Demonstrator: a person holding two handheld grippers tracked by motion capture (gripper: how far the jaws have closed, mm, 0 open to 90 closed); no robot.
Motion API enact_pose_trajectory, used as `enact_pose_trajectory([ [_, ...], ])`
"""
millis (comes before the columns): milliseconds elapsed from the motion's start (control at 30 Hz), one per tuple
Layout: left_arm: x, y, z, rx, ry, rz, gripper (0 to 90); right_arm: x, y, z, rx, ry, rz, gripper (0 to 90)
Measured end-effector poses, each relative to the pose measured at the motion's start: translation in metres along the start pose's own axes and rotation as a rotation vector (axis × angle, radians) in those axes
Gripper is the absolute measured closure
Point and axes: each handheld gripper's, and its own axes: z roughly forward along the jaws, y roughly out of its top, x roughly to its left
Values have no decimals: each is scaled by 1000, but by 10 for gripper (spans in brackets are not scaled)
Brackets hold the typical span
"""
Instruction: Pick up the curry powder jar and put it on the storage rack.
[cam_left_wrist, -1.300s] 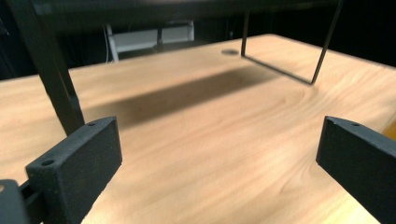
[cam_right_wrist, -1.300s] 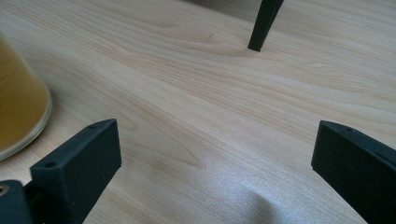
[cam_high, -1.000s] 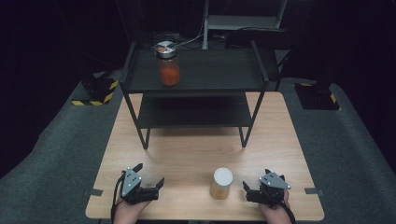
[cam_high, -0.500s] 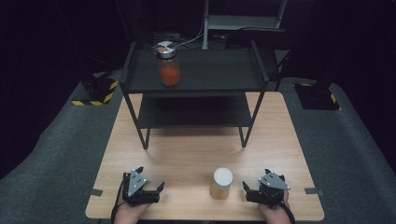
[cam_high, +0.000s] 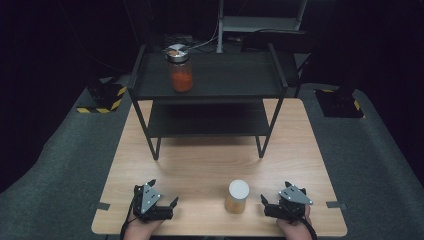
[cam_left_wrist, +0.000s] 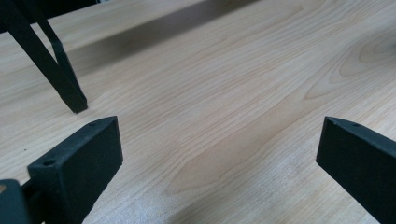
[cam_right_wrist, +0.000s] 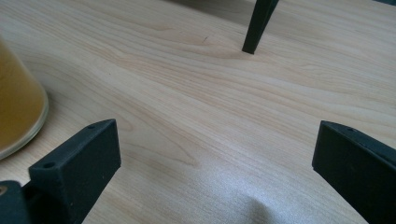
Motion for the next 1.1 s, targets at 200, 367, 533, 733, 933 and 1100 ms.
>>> enact_pose_trajectory([
  [200, 2, 0, -1, -4, -7, -3, 6, -1, -1, -4, -12, 11, 7, 3],
  [367, 0, 0, 0, 1, -9, -2, 6, -2, 0, -25, -91, 25, 18, 3],
  [533, 0, 1, 0, 15, -15, 15, 6, -3, 5, -41, -153, 45, 34, 0],
  [733, 3, 4, 2, 27, -12, -21, 7, -3, 18, -65, -237, 120, 51, 0],
  [933, 2, 3, 0, 18, -14, -14, 6, 5, 29, -70, -244, 186, 40, 0],
  [1100, 5, 2, -1, 6, -17, -37, 7, 14, 35, -66, -260, 239, 28, 0],
])
